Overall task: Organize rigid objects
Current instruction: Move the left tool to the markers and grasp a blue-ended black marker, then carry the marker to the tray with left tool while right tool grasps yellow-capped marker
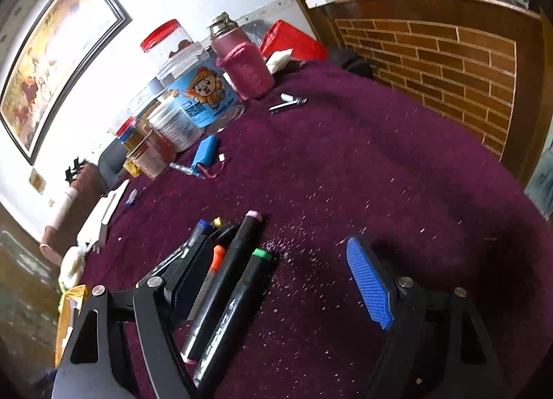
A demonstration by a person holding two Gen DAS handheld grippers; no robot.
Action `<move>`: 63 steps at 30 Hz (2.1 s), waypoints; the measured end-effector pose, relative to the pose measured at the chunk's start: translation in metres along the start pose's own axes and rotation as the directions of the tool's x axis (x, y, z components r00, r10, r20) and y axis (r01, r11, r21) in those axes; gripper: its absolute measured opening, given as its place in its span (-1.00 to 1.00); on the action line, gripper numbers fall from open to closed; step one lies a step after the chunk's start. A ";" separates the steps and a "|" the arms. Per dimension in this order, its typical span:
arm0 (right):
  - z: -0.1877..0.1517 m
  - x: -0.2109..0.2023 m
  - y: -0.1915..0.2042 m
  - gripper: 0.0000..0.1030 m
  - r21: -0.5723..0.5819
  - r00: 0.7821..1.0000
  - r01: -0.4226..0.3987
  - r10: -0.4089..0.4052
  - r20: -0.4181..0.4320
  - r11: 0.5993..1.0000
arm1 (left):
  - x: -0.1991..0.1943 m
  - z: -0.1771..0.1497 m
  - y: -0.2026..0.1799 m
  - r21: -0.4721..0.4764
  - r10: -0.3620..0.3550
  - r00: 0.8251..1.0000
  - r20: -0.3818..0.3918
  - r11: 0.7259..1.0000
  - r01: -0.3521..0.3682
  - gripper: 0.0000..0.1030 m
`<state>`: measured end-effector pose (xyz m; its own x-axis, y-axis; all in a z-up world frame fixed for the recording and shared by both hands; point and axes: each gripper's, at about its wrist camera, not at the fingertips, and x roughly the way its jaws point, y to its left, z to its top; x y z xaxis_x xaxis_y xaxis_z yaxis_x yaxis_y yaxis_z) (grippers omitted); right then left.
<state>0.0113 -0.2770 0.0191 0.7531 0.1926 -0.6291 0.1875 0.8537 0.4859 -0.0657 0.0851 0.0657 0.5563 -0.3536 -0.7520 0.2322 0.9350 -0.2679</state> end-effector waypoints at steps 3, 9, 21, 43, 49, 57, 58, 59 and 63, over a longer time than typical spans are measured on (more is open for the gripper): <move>-0.005 0.003 -0.003 0.46 0.006 0.999 -0.023 0.023 -0.029 1.000 | 0.019 0.026 -0.034 0.127 0.025 0.999 0.025 0.992 -0.027 0.27; -0.006 0.009 -0.009 0.46 0.033 0.998 -0.029 0.031 -0.062 0.999 | 0.083 0.070 -0.077 0.334 0.039 0.999 0.022 0.942 -0.044 0.27; -0.008 0.011 -0.006 0.46 0.011 0.998 -0.003 0.004 -0.069 1.000 | 0.176 0.084 -0.109 0.587 0.102 0.992 -0.075 0.809 -0.039 0.79; -0.011 0.016 0.005 0.46 -0.075 0.996 0.059 -0.064 -0.062 0.995 | 0.099 0.005 -0.086 0.381 -0.038 0.985 -0.170 0.919 0.101 -0.65; -0.011 0.016 0.005 0.47 -0.072 0.996 0.056 -0.060 -0.061 0.996 | 0.093 0.006 -0.099 0.389 -0.030 0.992 -0.119 0.918 0.074 -0.31; -0.012 0.016 0.006 0.49 -0.072 0.997 0.052 -0.057 -0.061 0.996 | 0.115 -0.001 -0.120 0.457 0.015 0.996 -0.082 0.889 0.025 -0.78; -0.012 0.016 0.006 0.49 -0.073 0.997 0.051 -0.056 -0.061 0.996 | 0.114 -0.001 -0.118 0.437 -0.010 0.996 -0.090 0.898 0.048 -0.78; -0.012 0.017 0.007 0.51 -0.075 0.997 0.051 -0.056 -0.061 0.996 | 0.111 0.000 -0.116 0.420 -0.031 0.995 -0.095 0.905 0.068 -0.78; -0.012 0.018 0.009 0.56 -0.087 0.996 0.053 -0.059 -0.062 0.995 | 0.087 -0.001 -0.096 0.326 -0.105 0.993 -0.059 0.938 0.119 -0.77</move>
<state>0.0189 -0.2598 0.0047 0.7005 0.1714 -0.6928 0.1718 0.9017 0.3968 -0.0404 -0.0353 0.0255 0.4803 -0.4480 -0.7541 0.5440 0.8266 -0.1445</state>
